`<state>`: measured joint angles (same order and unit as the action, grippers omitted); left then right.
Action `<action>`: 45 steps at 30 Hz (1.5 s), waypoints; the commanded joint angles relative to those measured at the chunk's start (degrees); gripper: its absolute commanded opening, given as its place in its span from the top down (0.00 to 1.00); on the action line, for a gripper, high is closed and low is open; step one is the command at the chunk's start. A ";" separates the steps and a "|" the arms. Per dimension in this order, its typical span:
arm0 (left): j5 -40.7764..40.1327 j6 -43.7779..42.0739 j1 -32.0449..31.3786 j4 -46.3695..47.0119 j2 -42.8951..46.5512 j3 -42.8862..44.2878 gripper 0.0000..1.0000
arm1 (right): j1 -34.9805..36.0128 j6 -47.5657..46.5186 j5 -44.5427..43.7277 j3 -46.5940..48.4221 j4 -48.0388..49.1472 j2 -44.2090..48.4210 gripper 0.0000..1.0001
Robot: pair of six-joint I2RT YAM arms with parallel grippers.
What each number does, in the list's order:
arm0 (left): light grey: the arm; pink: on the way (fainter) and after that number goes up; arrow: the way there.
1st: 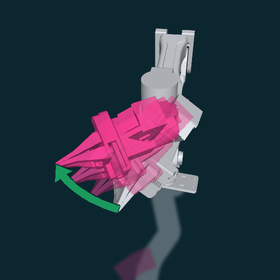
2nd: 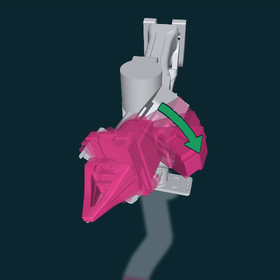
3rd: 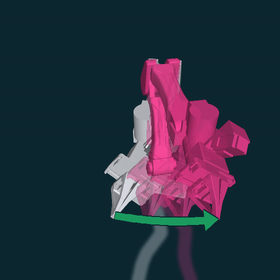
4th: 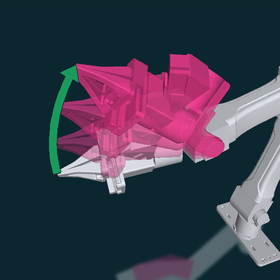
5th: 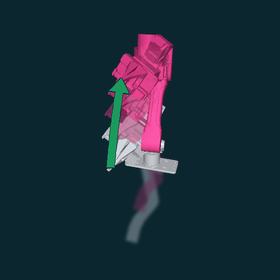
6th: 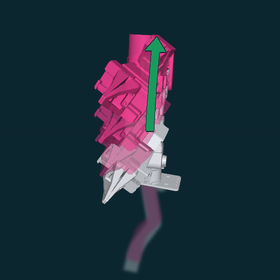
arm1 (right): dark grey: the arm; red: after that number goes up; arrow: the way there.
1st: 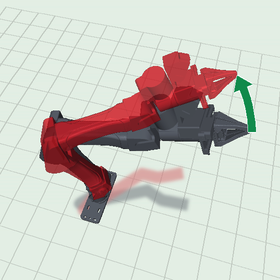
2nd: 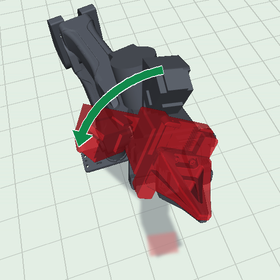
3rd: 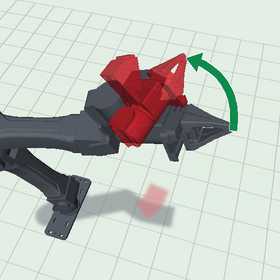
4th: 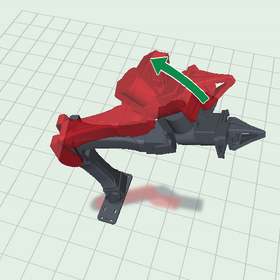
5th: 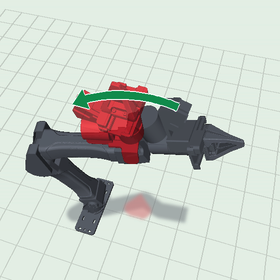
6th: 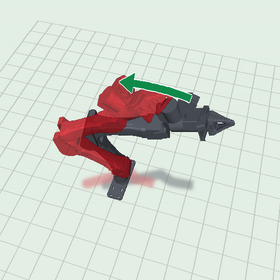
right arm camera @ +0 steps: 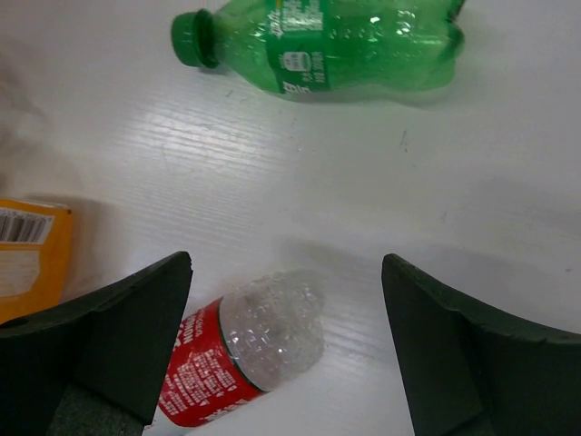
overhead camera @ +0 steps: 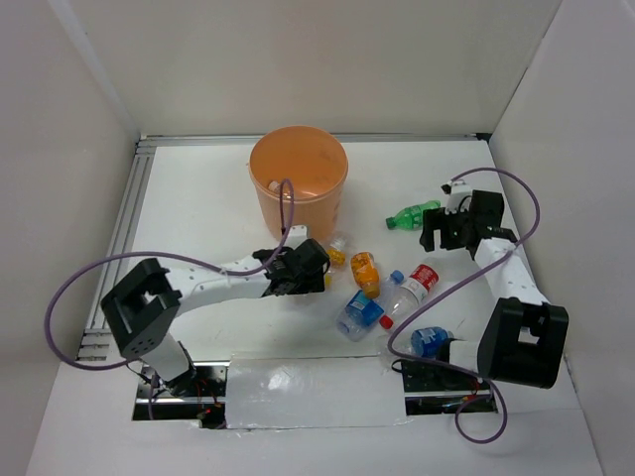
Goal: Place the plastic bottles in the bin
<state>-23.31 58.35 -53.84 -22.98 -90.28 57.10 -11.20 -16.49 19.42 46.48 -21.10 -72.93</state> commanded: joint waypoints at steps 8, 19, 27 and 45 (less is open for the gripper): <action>-3.15 -4.55 -0.30 2.50 -4.55 0.74 0.83 | 2.94 4.16 3.78 8.44 1.33 -3.97 0.13; -7.96 -26.16 -8.12 1.27 14.34 15.36 1.00 | 2.94 28.69 -3.15 23.92 -7.20 -22.08 0.11; -17.56 -47.25 2.06 17.22 12.94 26.57 1.00 | 2.94 38.01 -8.17 22.08 -4.05 -25.42 0.04; -9.12 -41.73 18.18 15.51 -3.95 32.37 0.00 | 2.41 43.03 -11.15 24.36 0.98 -37.19 0.08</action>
<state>-33.34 17.80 -34.06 -10.72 -97.49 86.24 -8.60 26.20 14.55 70.15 -19.38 -106.91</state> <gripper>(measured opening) 0.985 0.935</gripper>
